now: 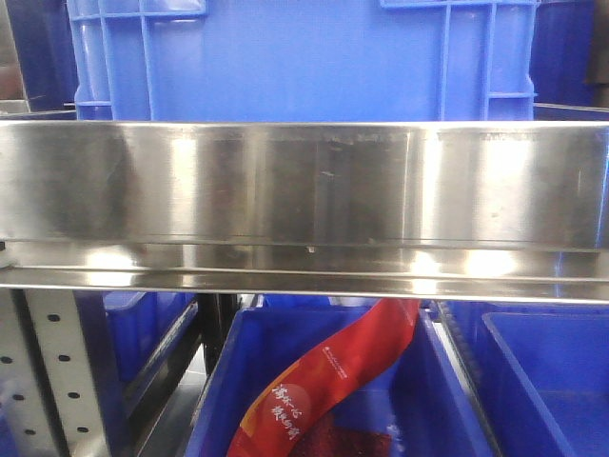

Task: Grab PVC pipe and place in blue bin

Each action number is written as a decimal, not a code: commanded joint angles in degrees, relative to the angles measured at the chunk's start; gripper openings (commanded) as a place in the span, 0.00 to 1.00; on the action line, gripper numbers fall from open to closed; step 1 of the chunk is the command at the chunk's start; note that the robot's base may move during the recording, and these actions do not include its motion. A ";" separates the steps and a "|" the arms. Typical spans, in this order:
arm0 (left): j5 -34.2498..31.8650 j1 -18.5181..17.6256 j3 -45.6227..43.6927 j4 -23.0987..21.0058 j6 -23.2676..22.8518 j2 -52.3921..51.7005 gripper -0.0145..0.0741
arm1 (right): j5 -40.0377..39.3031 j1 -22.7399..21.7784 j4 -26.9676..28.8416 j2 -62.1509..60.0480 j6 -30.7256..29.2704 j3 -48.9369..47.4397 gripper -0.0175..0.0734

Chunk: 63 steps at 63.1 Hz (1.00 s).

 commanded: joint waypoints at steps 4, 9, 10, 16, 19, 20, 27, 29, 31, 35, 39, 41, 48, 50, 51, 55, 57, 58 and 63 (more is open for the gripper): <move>-0.80 1.24 5.92 8.35 -4.80 -7.93 0.04 | -0.97 0.09 -0.41 -0.19 -0.14 0.02 0.01; -0.80 2.85 9.89 13.04 -12.04 -12.97 0.04 | -0.97 0.09 -0.41 -0.19 -0.14 0.02 0.01; -0.80 3.17 10.60 13.88 -12.54 -14.47 0.04 | -0.97 0.09 -0.41 -0.19 -0.14 0.02 0.01; -0.80 5.36 14.95 17.24 -13.18 -20.18 0.04 | -0.97 0.09 -0.41 -0.19 -0.14 0.02 0.01; -1.70 6.49 17.02 17.08 -13.18 -20.18 0.04 | -0.97 0.09 -0.41 -0.19 -0.14 0.02 0.01; -2.57 6.79 17.64 17.08 -13.18 -20.18 0.04 | -0.97 0.09 -0.41 -0.19 -0.14 0.02 0.01; -9.27 8.42 22.70 14.38 -13.18 -20.18 0.04 | -0.97 0.09 -0.41 -0.19 -0.14 0.02 0.01; -11.31 8.52 23.97 13.34 -13.18 -20.18 0.04 | -0.97 0.09 -0.41 -0.19 -0.14 0.02 0.01; -13.24 8.52 25.33 12.57 -13.07 -20.18 0.04 | -0.97 0.09 -0.41 -0.19 -0.14 0.02 0.01; -18.65 8.42 27.07 10.78 -12.96 -20.18 0.04 | -0.97 0.09 -0.41 -0.19 -0.14 0.02 0.01; -16.92 8.41 27.07 8.68 -11.05 -20.18 0.04 | -0.97 0.09 -0.41 -0.19 -0.14 0.02 0.01; -16.99 8.41 27.07 7.53 -8.39 -20.18 0.04 | -0.97 0.09 -0.41 -0.19 -0.14 0.02 0.01; -17.51 8.41 27.07 4.75 -2.84 -20.18 0.04 | -0.97 0.09 -0.41 -0.19 -0.14 0.02 0.01; -17.51 8.41 27.07 4.75 -2.84 -20.18 0.04 | -0.97 0.09 -0.41 -0.19 -0.14 0.02 0.01; -17.51 8.41 27.07 4.75 -2.84 -20.18 0.04 | -0.97 0.09 -0.41 -0.19 -0.14 0.02 0.01; -18.26 8.41 27.07 4.75 -2.84 -20.18 0.04 | -0.97 0.09 -0.41 -0.19 -0.14 0.02 0.01; -18.56 8.41 27.07 4.75 -2.84 -20.18 0.04 | -0.97 0.09 -0.41 -0.19 -0.14 0.02 0.01; -18.69 8.41 27.07 4.75 -2.84 -20.18 0.04 | -0.97 0.09 -0.41 -0.19 -0.14 0.02 0.01; -18.81 8.41 27.07 4.40 -3.61 -20.18 0.04 | -0.97 0.09 -0.41 -0.19 -0.14 0.02 0.01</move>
